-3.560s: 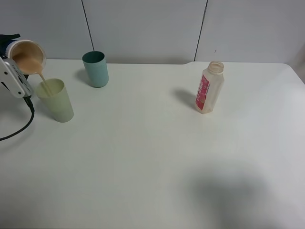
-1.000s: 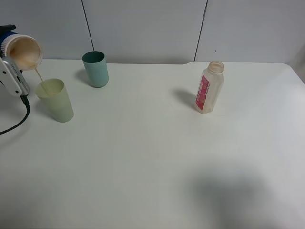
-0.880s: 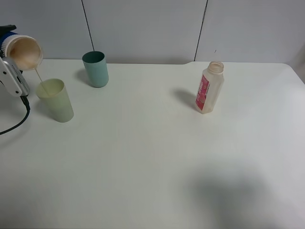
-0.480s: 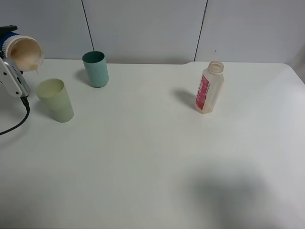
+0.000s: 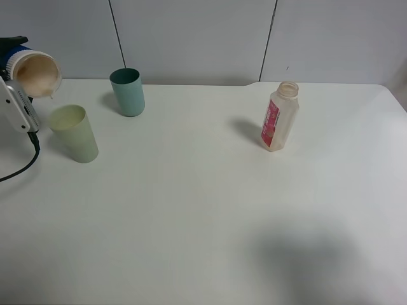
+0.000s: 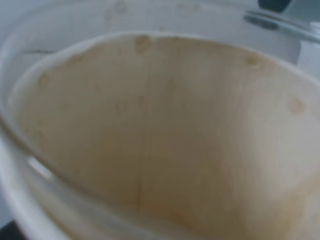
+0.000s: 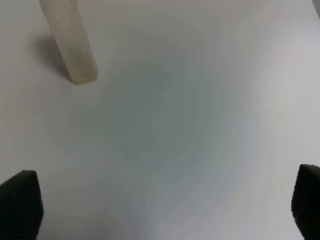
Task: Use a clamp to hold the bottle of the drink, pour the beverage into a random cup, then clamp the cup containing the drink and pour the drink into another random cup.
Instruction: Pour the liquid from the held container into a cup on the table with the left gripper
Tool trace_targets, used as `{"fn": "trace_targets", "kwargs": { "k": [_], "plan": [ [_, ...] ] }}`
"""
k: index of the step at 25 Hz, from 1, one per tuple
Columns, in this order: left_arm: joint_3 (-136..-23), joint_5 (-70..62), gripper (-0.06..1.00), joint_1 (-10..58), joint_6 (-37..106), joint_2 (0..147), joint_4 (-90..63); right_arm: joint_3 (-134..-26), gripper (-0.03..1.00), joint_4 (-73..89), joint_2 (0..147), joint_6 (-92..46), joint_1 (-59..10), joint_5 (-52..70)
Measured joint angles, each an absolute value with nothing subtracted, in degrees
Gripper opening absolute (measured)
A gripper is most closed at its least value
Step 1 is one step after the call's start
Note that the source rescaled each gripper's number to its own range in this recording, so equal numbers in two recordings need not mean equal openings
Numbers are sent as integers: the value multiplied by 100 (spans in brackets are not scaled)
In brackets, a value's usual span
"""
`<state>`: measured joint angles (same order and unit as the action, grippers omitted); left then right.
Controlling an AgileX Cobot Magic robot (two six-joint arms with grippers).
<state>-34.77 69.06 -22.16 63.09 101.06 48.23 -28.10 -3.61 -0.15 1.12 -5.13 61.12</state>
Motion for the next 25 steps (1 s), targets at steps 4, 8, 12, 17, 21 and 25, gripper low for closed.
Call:
{"fn": "trace_targets", "kwargs": {
  "k": [4,8,12,17,21,25],
  "plan": [
    [-3477,6906,1,-2216,6309,10106,4823,-2810,100,-361,-15,112,-513,6112],
    [-3477,6906,1,-2216,6388,10106,4823,-2810,100,-361,-15,112,-513,6112],
    [-3477,6906,1,-2216,6441,10106,4827,-2810,100,-361,-15,112,-513,6112],
    [-3477,6906,1,-2216,6583,10106,4827,-2810,100,-361,-15,112,-513,6112],
    [-3477,6906,1,-2216,6624,10106,4827,-2810,100,-361,-15,112,-513,6112],
    [-3477,6906,1,-2216,6697,10106,4827,-2810,100,-361,-15,112,-513,6112]
  ]
}}
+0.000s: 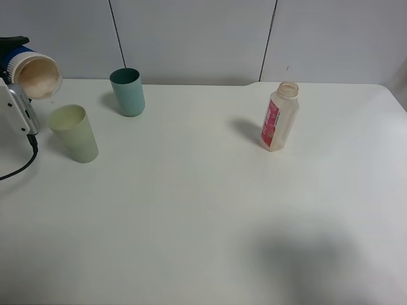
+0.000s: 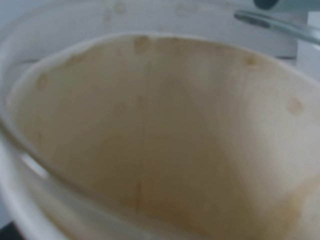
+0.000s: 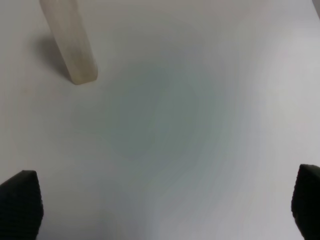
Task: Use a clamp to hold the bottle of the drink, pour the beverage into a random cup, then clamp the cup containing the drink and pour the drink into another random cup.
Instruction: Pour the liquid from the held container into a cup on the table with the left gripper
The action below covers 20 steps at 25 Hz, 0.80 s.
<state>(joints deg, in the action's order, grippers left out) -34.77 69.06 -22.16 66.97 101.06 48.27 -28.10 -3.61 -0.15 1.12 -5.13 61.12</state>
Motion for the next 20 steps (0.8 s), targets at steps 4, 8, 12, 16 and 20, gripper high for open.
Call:
{"fn": "trace_targets", "kwargs": {
  "k": [4,8,12,16,20],
  "plan": [
    [-3477,6906,1,-2216,6710,10106,4827,-2810,100,-361,-15,112,-513,6112],
    [-3477,6906,1,-2216,6710,10106,4827,-2810,100,-361,-15,112,-513,6112],
    [-3477,6906,1,-2216,6688,10106,4827,-2810,100,-361,-15,112,-513,6112],
    [-3477,6906,1,-2216,6240,10106,4911,-2810,100,-361,-15,112,-513,6112],
    [-3477,6906,1,-2216,5718,10106,5112,-2810,100,-361,-15,112,-513,6112]
  ]
}}
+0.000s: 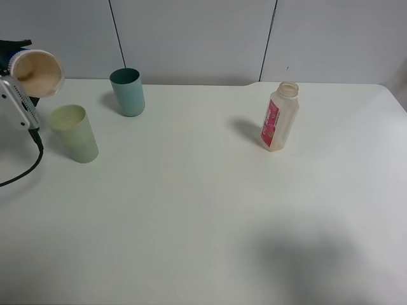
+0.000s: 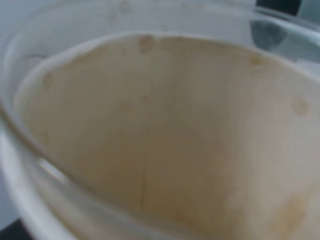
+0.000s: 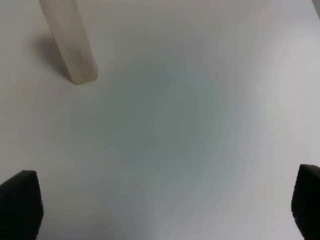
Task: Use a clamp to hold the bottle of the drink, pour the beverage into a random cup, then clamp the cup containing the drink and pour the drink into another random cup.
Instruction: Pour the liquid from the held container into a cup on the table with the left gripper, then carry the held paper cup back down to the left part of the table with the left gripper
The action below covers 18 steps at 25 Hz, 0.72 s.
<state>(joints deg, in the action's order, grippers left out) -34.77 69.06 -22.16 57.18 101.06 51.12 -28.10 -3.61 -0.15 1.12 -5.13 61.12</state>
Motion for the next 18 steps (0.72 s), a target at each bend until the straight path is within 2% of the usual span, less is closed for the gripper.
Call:
{"fn": "trace_targets", "kwargs": {
  "k": [6,12,18],
  "plan": [
    [-3477,6906,1,-2216,3823,10106,5058,-2810,100,-361,-15,112,-513,6112],
    [-3477,6906,1,-2216,1998,10106,4321,-2810,100,-361,-15,112,-513,6112],
    [-3477,6906,1,-2216,1364,10106,3876,-2810,100,-361,-15,112,-513,6112]
  ]
}}
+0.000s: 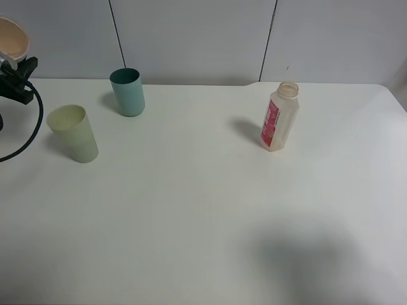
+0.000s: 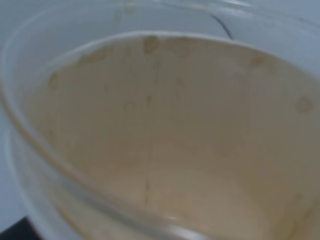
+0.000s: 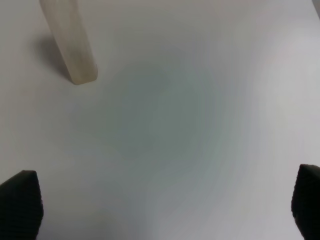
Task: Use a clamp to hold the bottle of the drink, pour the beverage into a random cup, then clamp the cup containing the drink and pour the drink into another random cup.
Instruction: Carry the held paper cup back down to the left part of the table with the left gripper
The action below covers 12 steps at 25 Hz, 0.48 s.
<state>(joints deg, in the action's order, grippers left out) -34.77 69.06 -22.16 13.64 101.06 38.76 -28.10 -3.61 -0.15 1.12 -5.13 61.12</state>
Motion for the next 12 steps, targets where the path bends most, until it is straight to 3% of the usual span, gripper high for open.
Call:
{"fn": "trace_targets", "kwargs": {
  "k": [12],
  "plan": [
    [-3477,6895,1,-2216,324,10235,3691,-2810,100,-361,-15,112,-513,6112]
  ]
}}
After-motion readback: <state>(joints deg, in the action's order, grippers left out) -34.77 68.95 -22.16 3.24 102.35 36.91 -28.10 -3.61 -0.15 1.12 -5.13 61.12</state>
